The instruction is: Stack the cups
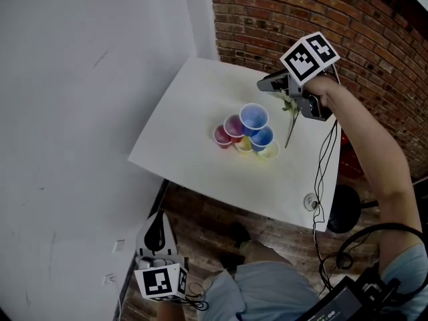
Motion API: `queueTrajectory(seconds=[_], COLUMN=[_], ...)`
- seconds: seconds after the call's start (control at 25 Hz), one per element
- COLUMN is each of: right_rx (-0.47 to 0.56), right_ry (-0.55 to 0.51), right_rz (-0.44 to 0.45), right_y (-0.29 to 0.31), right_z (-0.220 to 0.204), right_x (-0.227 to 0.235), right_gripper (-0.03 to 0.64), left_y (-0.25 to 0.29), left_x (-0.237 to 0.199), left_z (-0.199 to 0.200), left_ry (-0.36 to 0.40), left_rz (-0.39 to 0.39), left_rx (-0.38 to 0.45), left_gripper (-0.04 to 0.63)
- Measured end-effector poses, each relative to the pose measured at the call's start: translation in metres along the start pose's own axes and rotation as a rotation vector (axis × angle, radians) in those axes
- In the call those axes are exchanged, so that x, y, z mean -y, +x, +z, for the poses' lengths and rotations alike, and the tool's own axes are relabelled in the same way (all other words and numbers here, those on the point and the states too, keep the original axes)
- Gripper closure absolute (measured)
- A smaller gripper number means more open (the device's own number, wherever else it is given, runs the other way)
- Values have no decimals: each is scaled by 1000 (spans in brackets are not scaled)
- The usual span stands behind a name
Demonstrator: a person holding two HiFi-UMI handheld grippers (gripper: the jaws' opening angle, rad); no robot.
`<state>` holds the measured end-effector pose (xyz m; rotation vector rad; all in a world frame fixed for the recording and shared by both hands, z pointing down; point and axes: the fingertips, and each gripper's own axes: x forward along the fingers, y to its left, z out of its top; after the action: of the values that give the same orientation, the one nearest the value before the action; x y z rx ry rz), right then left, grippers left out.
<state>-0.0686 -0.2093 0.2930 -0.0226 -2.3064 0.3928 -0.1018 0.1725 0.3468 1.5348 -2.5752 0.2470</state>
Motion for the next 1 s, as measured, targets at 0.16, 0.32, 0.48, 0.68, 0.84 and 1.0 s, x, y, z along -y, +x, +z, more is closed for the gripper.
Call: queueTrajectory(seconds=[0.16, 0.32, 0.48, 0.68, 0.84, 1.0], right_rx=[174, 354, 495, 600, 718, 798], right_ry=[-8, -56, -68, -42, -38, -57], right_rz=[-17, 13, 52, -52, -177, -310], right_y=[-46, -93, -115, -112, -114, -117], right_z=[27, 25, -22, -118, -168, -192], right_x=[-21, -87, -159, -205, -228, -241], right_gripper=[489, 500, 502, 508, 543, 611], left_y=[-4, -11, -18, -37, -53, -60], left_x=[2, 16, 26, 43, 62, 77], left_z=[15, 28, 44, 70, 87, 101], left_ry=[9, 35, 44, 61, 75, 84], left_rz=[-9, -54, -93, -95, -93, -97], left_rx=[28, 48, 77, 141, 193, 232], left_gripper=[586, 586, 586, 586, 586, 586])
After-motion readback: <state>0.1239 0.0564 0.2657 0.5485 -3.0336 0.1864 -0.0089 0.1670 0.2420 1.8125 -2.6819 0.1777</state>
